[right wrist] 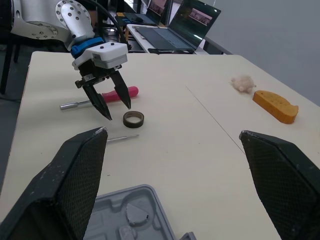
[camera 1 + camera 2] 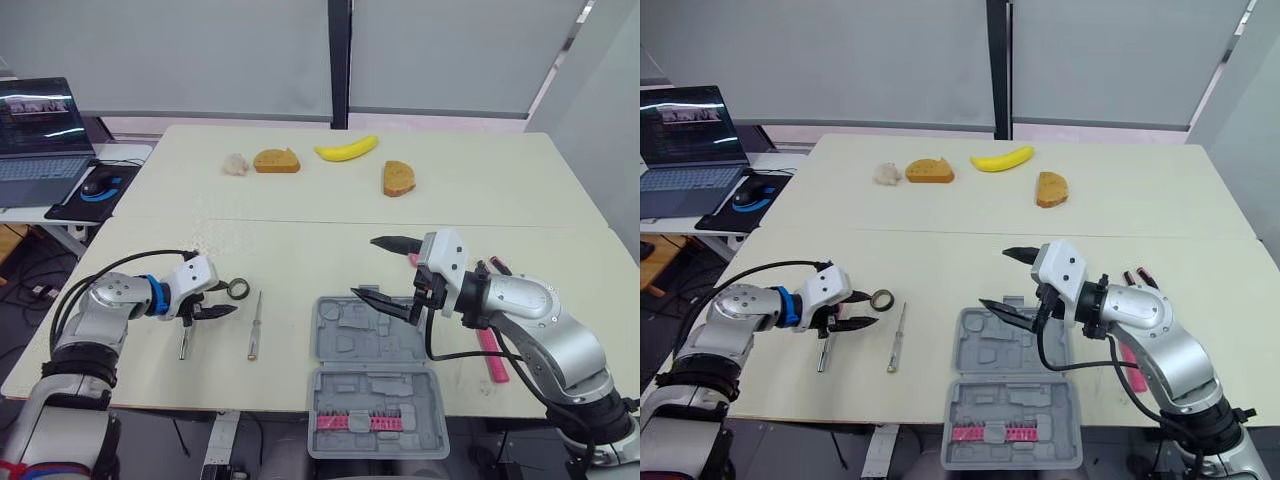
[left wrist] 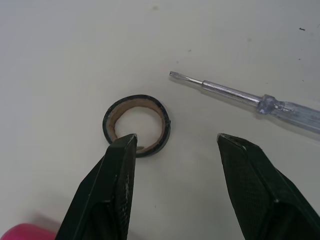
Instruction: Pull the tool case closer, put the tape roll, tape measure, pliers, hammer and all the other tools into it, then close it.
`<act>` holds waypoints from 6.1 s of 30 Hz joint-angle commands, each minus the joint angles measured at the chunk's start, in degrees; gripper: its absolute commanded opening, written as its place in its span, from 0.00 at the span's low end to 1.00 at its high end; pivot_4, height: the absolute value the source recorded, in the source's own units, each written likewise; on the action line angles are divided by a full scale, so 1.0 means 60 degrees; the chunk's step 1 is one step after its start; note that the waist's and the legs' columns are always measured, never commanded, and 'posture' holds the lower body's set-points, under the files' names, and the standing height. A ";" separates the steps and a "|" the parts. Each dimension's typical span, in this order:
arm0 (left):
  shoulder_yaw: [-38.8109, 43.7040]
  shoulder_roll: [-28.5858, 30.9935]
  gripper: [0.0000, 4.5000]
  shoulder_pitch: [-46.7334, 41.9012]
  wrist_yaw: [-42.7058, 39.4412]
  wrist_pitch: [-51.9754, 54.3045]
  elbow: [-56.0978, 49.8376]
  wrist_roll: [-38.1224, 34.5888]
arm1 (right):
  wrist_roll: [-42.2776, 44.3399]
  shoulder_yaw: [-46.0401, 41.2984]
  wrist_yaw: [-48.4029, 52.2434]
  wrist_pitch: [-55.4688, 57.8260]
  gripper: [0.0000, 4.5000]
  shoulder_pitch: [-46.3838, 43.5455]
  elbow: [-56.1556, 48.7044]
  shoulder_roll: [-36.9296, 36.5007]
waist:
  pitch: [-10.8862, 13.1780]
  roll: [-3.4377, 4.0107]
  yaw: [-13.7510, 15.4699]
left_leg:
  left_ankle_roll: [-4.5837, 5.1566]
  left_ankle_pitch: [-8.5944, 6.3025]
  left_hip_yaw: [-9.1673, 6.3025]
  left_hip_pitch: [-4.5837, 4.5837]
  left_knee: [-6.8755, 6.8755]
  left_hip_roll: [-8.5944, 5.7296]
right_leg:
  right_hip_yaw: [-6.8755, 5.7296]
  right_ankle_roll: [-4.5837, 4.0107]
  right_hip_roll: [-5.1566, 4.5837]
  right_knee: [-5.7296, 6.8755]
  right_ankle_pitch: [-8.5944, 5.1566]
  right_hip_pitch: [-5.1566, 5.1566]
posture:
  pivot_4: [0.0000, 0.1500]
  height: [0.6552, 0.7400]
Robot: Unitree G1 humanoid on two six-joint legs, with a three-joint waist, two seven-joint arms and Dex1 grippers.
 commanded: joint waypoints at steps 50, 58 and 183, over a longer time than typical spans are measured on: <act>-0.1877 -0.1714 0.01 0.0048 -0.0235 0.6816 -0.7918 -0.0474 | -0.1283 0.0332 -0.0215 0.0289 1.00 0.1449 -0.1303 -0.1373 | 0.0001 -0.0010 -0.0030 | 0.0000 0.0002 -0.0006 -0.0001 0.0029 0.0008 | 0.0035 0.0005 0.0031 0.0037 0.0001 0.0049 | 1.00 1.00; -0.2579 -0.2390 0.01 -0.0055 0.0619 0.7418 -0.7527 -0.0111 | -0.1369 0.0357 -0.0404 0.0453 1.00 0.1637 -0.1506 -0.1380 | 0.0001 -0.0011 0.0009 | 0.0000 0.0002 -0.0008 0.0000 0.0030 0.0008 | 0.0031 0.0004 0.0032 0.0023 0.0001 0.0049 | 1.00 1.00; 0.0999 -0.1962 0.55 0.0838 0.0891 0.4227 -0.6019 -0.2828 | -0.0938 -0.2259 0.0645 -0.0740 1.00 0.1839 0.1016 -0.2293 | -0.0016 -0.0016 0.0025 | 0.0000 0.0001 -0.0019 0.0042 0.0026 0.0000 | 0.0015 0.0009 0.0019 -0.0008 0.0003 0.0071 | 1.00 1.00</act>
